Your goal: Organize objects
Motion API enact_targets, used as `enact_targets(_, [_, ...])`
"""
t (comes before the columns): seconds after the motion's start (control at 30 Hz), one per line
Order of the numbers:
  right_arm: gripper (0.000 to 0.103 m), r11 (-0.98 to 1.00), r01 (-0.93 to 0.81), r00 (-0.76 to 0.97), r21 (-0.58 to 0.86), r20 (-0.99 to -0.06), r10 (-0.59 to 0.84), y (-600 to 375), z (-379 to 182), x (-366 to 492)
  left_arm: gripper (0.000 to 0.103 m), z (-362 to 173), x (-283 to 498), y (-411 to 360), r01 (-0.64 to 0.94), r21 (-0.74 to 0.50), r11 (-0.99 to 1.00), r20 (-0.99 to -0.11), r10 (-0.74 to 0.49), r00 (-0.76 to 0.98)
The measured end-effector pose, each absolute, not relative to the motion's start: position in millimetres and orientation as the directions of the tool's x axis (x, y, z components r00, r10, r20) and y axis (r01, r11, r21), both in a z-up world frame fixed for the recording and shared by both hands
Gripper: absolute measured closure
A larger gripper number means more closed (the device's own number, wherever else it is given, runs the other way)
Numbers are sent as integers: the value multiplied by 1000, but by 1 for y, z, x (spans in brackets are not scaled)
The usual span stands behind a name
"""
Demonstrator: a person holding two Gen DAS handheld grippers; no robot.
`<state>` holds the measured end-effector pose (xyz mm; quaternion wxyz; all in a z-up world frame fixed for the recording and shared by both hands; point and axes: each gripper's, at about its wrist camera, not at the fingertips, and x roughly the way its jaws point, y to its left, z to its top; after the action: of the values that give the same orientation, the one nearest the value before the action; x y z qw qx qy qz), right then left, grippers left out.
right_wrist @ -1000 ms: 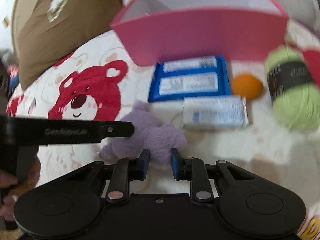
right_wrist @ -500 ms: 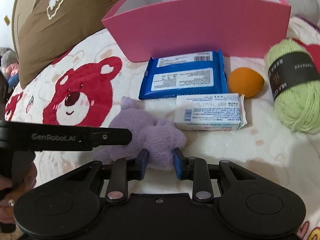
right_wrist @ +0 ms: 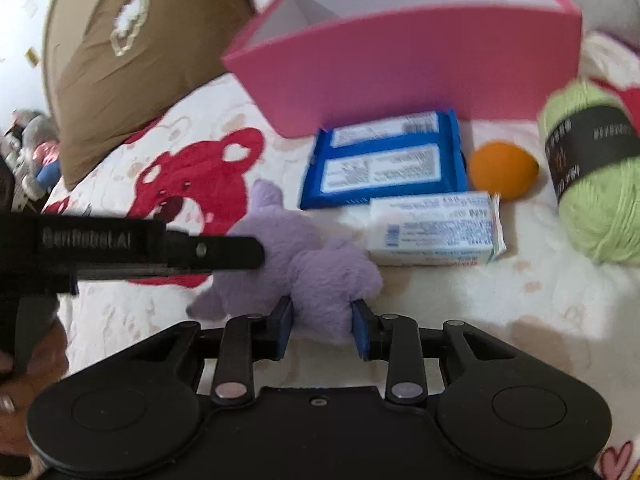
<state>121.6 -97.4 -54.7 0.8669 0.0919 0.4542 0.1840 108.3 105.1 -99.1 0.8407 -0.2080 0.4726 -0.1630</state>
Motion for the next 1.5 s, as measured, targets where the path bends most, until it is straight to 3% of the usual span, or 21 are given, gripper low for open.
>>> enact_targets(0.2, [66, 921, -282, 576, 270, -720, 387, -99, -25, 107, 75, -75, 95, 104, 98, -526, 845, -679, -487, 550])
enact_targets(0.5, [66, 893, -294, 553, 341, -701, 450, -118, 10, 98, 75, -31, 85, 104, 215, -556, 802, -598, -567, 567])
enact_targets(0.77, [66, 895, -304, 603, 326, -662, 445, -126, 39, 94, 75, -6, 84, 96, 231, -533, 814, -601, -556, 574])
enact_targets(1.27, [66, 889, -261, 626, 375, -636, 452, -145, 82, 98, 75, 28, 90, 84, 117, -585, 802, -619, -535, 575])
enact_targets(1.5, [66, 909, -282, 656, 308, -629, 417, -149, 106, 105, 75, 54, 95, 69, 141, -562, 815, -614, -525, 590])
